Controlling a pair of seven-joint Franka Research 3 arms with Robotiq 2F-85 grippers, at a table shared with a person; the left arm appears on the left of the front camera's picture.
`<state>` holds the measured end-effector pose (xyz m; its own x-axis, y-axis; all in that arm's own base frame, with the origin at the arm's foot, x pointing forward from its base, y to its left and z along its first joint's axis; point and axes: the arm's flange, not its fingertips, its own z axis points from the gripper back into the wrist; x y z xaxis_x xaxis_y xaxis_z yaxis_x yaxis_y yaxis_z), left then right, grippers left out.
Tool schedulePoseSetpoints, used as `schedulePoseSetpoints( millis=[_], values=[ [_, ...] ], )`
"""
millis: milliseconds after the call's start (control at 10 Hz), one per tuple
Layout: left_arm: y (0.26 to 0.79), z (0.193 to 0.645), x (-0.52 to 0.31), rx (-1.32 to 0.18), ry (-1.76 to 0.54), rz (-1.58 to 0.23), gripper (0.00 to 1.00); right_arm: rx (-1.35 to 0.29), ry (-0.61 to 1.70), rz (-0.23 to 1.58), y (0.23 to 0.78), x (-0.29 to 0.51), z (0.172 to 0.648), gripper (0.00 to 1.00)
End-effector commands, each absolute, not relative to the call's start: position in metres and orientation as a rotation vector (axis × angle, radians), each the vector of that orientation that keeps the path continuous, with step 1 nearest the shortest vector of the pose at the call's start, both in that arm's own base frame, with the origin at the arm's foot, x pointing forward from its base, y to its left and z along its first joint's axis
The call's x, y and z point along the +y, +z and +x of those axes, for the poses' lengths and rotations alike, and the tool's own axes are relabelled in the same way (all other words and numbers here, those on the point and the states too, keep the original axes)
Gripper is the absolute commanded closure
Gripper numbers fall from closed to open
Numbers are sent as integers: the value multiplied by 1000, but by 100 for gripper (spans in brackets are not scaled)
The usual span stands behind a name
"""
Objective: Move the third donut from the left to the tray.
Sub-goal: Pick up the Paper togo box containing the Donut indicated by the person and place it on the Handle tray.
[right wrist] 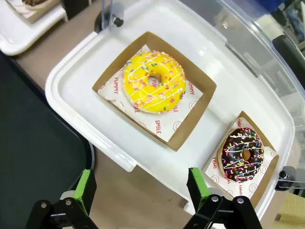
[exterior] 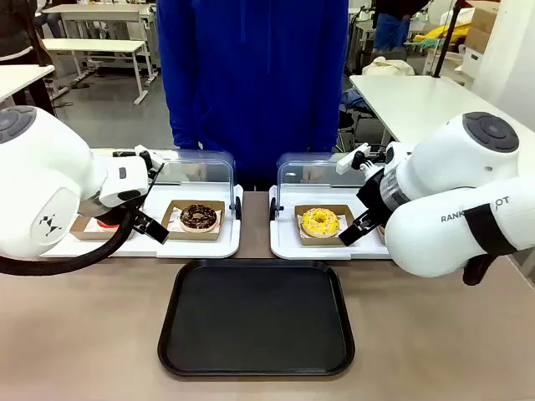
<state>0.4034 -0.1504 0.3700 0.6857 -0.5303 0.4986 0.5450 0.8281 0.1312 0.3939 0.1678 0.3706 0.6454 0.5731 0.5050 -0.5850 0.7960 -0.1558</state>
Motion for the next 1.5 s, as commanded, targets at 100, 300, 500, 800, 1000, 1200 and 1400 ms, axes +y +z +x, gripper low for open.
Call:
schedulePoseSetpoints(
  millis=[100, 300, 500, 800, 1000, 1200, 1400],
  values=[
    [370, 403, -150, -550, -602, -28, 0, -567, 659, 22, 371, 168, 394, 0],
    [370, 403, -150, -550, -602, -28, 0, -567, 659, 22, 371, 168, 394, 0],
    [370, 403, -150, -550, -602, -28, 0, -567, 659, 22, 371, 168, 394, 0],
    [370, 403, -150, -550, -602, -28, 0, -567, 659, 22, 371, 168, 394, 0],
    [401, 409, -138, -582, -595, -70, 0, -598, 640, 51, 406, 154, 397, 0],
    [462, 419, -97, -598, -599, -147, 0, -616, 570, 112, 470, 114, 398, 0],
    [498, 426, -47, -584, -665, -295, 0, -640, 574, 211, 505, 58, 397, 0]
  ],
)
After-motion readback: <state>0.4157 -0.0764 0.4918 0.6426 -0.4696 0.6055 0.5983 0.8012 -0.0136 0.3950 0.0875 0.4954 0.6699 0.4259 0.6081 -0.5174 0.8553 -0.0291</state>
